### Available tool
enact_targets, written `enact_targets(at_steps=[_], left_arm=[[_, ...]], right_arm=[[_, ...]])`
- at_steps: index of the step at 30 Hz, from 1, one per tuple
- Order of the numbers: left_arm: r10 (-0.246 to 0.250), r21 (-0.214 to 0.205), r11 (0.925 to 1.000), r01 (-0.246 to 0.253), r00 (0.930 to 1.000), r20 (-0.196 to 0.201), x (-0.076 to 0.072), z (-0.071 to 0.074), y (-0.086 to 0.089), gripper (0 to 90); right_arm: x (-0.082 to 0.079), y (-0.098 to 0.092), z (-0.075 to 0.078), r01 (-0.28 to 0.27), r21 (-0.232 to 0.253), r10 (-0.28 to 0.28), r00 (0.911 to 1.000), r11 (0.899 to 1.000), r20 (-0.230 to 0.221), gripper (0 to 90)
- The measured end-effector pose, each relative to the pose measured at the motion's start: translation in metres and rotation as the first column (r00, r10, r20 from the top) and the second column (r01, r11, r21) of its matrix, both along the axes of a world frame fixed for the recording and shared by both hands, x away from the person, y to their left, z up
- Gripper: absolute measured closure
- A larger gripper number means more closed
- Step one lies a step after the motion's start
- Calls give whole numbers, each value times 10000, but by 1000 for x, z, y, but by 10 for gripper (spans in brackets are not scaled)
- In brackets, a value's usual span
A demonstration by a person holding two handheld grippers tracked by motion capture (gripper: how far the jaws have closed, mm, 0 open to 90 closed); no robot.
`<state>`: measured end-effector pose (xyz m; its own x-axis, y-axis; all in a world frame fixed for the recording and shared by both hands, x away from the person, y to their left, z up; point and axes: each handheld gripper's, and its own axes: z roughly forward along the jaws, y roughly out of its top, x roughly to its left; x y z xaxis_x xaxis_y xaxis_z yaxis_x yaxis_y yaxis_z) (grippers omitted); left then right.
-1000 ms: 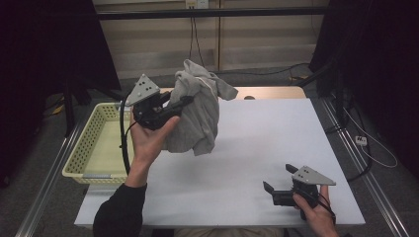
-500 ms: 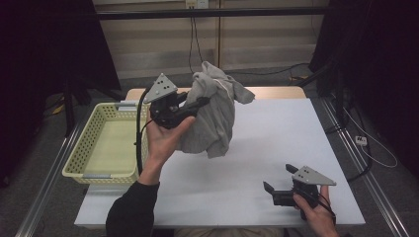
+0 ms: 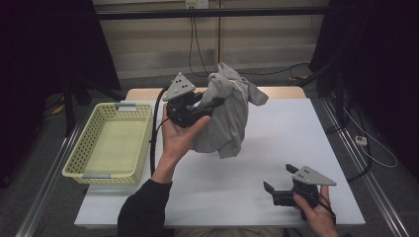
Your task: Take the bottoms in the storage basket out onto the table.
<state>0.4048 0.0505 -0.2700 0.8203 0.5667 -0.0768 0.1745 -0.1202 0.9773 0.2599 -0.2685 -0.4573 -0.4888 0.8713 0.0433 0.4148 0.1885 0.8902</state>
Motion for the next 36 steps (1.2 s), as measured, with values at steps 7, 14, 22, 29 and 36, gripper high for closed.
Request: enact_targets(at_steps=[7, 14, 22, 29, 36], left_arm=[[-53, 35, 10000, 53, 10000, -54, 4, -4, -10, 647], [-73, 124, 9999, 76, 9998, -204, 9, -9, -17, 648], [-38, 134, 9999, 44, 9990, -451, 16, -23, -23, 648], [31, 364, 9993, -7, 9978, -658, 22, -39, -27, 648], [53, 594, 9982, 7, 9949, -1007, 28, -56, -30, 648]], right_arm=[[0, 0, 0, 8, 2, -8, 10000, 10000, 26, 14], [0, 0, 0, 5, 3, -5, 10000, 10000, 19, 13], [0, 0, 0, -8, 15, 8, 10000, 10000, 30, 13], [0, 0, 0, 3, 20, -3, 10000, 10000, 29, 14], [0, -1, 0, 3, 7, -3, 10000, 10000, 29, 14]])
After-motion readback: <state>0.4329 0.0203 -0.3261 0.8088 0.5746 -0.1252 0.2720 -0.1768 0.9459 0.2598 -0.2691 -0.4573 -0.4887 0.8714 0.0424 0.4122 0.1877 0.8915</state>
